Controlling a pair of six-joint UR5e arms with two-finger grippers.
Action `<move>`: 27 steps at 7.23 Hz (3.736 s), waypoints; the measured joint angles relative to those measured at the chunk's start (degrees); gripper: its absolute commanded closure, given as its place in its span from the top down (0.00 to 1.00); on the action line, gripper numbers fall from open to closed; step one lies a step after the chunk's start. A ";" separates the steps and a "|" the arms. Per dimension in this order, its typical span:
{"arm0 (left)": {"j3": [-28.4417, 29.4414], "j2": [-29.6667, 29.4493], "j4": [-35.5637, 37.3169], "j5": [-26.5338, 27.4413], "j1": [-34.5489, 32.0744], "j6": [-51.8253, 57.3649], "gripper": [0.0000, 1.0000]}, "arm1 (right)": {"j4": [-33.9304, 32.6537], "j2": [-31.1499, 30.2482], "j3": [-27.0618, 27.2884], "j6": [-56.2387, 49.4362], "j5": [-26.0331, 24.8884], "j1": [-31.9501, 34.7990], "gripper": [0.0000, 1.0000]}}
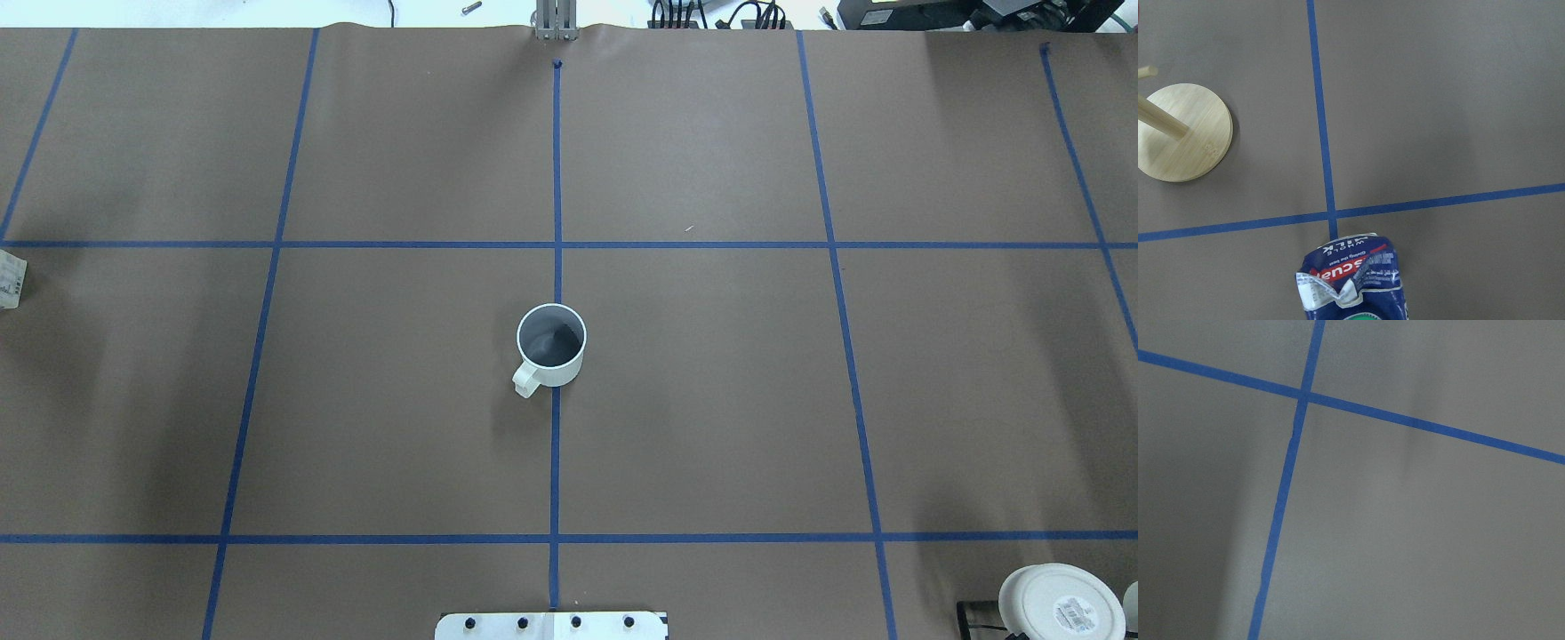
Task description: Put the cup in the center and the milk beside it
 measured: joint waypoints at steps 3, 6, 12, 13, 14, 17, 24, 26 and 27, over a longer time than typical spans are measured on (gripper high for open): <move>1.97 -0.38 -2.13 0.53 2.17 -2.25 0.98 | 0.01 0.08 -0.57 -0.05 0.00 0.00 1.00; 6.02 -1.60 -6.02 3.60 3.99 -3.38 0.98 | 0.02 0.25 -0.95 -0.01 0.00 0.00 1.00; 8.43 -2.08 -9.27 3.95 5.58 -3.24 0.00 | 0.02 0.43 -1.06 0.00 -0.02 0.00 1.00; 8.49 -1.99 -9.37 3.97 5.64 -3.12 0.00 | 0.02 0.51 -1.09 0.00 -0.04 0.00 1.00; 8.35 -1.85 -9.42 3.98 5.67 -3.13 0.00 | 0.02 0.57 -1.13 0.00 -0.02 0.00 1.00; 5.81 -1.80 -8.78 2.74 5.61 -3.60 0.00 | 0.02 0.62 -1.16 0.00 0.00 0.00 1.00; -21.00 -11.06 18.77 4.93 14.33 -25.89 0.00 | 0.02 0.62 -1.53 0.00 0.00 0.00 1.00; -23.41 -20.75 28.65 10.03 22.92 -34.64 0.00 | 0.02 0.62 -1.59 0.00 0.00 0.00 1.00; -23.17 -25.45 31.74 13.29 28.55 -39.24 0.00 | 0.02 0.62 -1.60 0.00 0.00 0.00 1.00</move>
